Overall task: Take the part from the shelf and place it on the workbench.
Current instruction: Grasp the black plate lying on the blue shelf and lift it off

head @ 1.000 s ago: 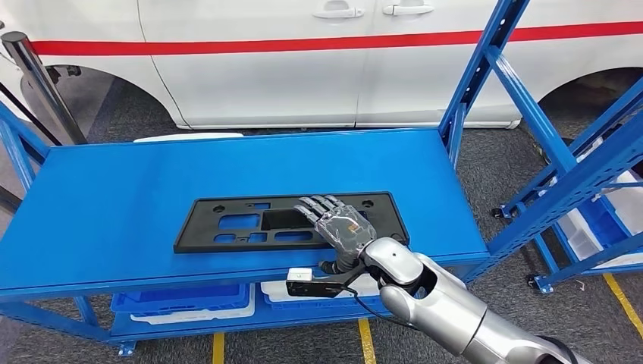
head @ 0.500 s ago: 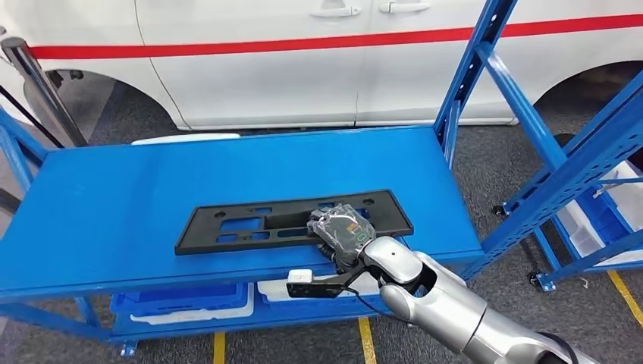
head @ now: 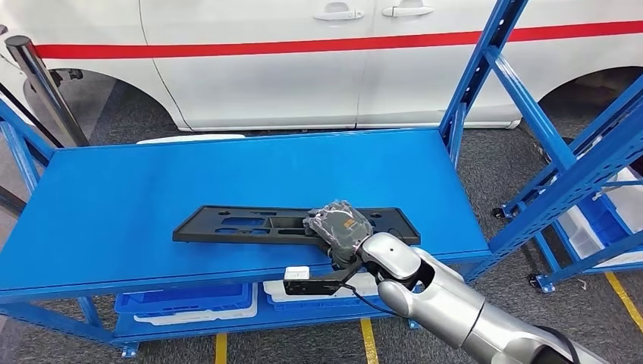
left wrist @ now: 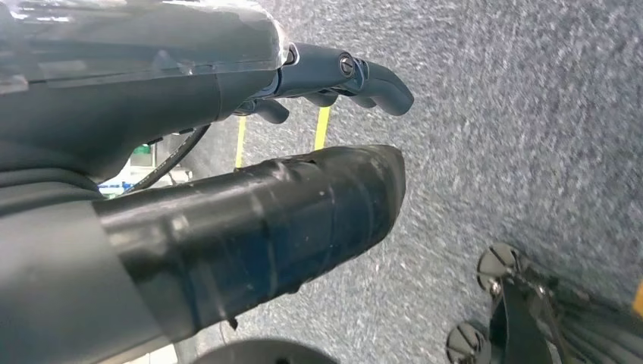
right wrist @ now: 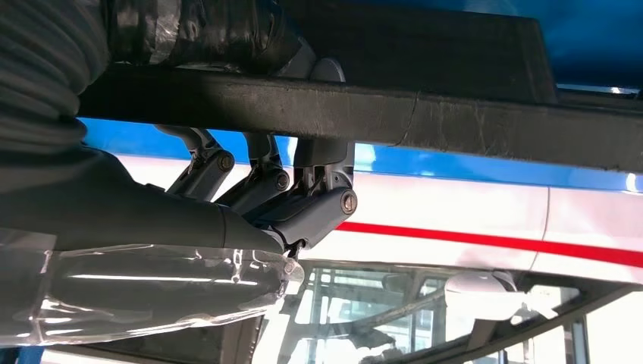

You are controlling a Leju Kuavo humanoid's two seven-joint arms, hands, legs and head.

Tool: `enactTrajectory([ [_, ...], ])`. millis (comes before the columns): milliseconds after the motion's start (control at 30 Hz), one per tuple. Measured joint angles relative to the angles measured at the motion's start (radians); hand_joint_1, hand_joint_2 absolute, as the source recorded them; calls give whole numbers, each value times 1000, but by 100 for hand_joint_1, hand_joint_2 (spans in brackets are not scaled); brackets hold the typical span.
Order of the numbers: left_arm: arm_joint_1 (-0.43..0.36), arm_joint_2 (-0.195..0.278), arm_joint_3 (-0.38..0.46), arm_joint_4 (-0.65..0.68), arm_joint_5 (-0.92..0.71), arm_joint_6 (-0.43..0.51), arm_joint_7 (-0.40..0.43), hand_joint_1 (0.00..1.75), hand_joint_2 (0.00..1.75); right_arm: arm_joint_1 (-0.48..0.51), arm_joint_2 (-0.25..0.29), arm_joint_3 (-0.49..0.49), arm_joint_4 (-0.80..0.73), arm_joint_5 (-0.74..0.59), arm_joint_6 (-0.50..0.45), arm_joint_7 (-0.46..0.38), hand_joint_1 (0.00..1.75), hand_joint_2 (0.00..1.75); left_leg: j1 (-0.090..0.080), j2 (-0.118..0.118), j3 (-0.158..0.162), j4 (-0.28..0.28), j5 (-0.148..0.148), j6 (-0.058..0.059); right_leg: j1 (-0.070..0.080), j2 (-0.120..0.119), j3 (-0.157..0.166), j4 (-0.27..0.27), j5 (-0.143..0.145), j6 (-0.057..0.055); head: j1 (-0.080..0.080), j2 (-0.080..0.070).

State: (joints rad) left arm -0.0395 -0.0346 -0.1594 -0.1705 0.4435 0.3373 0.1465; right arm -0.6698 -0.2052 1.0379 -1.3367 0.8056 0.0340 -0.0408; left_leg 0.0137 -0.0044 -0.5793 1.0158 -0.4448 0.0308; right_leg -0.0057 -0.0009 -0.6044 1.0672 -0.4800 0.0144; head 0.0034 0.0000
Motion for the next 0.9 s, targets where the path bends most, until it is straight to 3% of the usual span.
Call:
enactTrajectory([
  [100, 0, 2, 0, 0, 0, 0, -1, 0, 0, -2, 0, 3, 2, -1, 1, 0, 175, 175, 1, 3, -2, -2, 3, 7, -5, 1, -84, 179, -92, 10, 0, 0],
  [133, 0, 2, 0, 0, 0, -1, -3, 0, 0, -1, 0, 5, 3, -1, 1, 0, 175, 175, 0, 3, -3, -2, 3, 7, -6, 1, -107, 226, -105, 12, 0, 0],
  [167, 0, 2, 0, 0, 0, -2, -7, 0, 0, 0, 0, 7, 4, -1, 1, 0, 175, 175, 0, 3, -3, -2, 3, 7, -7, 1, -114, 240, -99, 12, 0, 0],
  [200, 0, 2, 0, 0, 0, -4, -13, 0, 0, -1, 0, 8, 5, -1, 1, 0, 175, 175, 0, 2, -2, -1, 2, 6, -8, 1, -101, 214, -75, 11, 0, 0],
  [300, 0, 2, 0, 0, -4, -11, -26, 0, 0, -3, 0, 10, 6, -2, 1, 0, 175, 175, -2, 0, 1, 2, -1, -1, -6, 0, -4, 17, 12, 2, 0, 0],
  [367, -1, 2, 0, 0, -5, -15, -29, 0, 87, -3, 0, 11, 6, -3, 1, -2, 175, 175, -5, -1, -1, 2, -1, -11, -1, 1, 19, -37, 21, -5, 0, 0],
  [433, 0, 2, 0, 0, -6, -19, -34, 0, 175, -3, 0, 14, 6, -4, 1, -3, 175, 175, -4, -2, -1, -1, -1, -23, 1, 1, 18, -42, 25, -16, 0, 0],
  [500, 0, 4, 0, 0, -8, -24, -41, 0, 175, -4, 0, 16, 5, -4, 1, -4, 175, 175, -3, -2, -10, 23, -21, -32, -3, -2, 24, -52, 31, -30, 0, 0],
  [600, 1, 5, 0, 0, -11, -30, -42, 0, 175, -3, -1, 20, 5, -4, 0, -4, 175, 175, -1, -1, -88, 198, -115, -38, -3, -7, 26, -57, 34, -41, -1, 0],
  [633, 1, 5, 0, 0, -12, -31, -37, 0, 175, -2, -1, 21, 5, -4, 1, -4, 175, 175, 0, -1, -116, 257, -135, -40, -1, -8, 25, -57, 33, -42, -1, 0],
  [667, 1, 6, 0, 0, -12, -28, -31, 0, 175, -2, -1, 22, 5, -4, 1, -4, 175, 175, 0, -1, -129, 285, -136, -41, 0, -7, 26, -55, 32, -43, -1, 0],
  [700, 1, 6, 0, 0, -12, -24, -25, 0, 175, -2, -1, 23, 5, -4, 1, -4, 175, 175, 0, -1, -124, 273, -117, -40, 1, -7, 27, -54, 31, -44, -1, 0],
  [800, 3, 7, 0, 0, -11, -16, -18, 0, 175, -4, -1, 24, 5, -4, 1, -4, 175, 175, -2, 0, -33, 82, -24, -32, 3, -1, 28, -45, 25, -38, -1, 0],
  [833, 3, 7, 0, 0, -11, -15, -17, 0, 175, -4, -1, 24, 5, -4, 1, -4, 175, 175, -3, 0, -12, 34, -9, -28, 5, 0, 26, -42, 23, -34, 0, 0],
  [900, 2, 8, 0, 0, -11, -15, -17, 0, 175, -5, -2, 24, 5, -4, 1, -4, 175, 175, -6, -1, 0, 8, -9, -21, 8, 2, 23, -40, 22, -25, 0, 0],
])
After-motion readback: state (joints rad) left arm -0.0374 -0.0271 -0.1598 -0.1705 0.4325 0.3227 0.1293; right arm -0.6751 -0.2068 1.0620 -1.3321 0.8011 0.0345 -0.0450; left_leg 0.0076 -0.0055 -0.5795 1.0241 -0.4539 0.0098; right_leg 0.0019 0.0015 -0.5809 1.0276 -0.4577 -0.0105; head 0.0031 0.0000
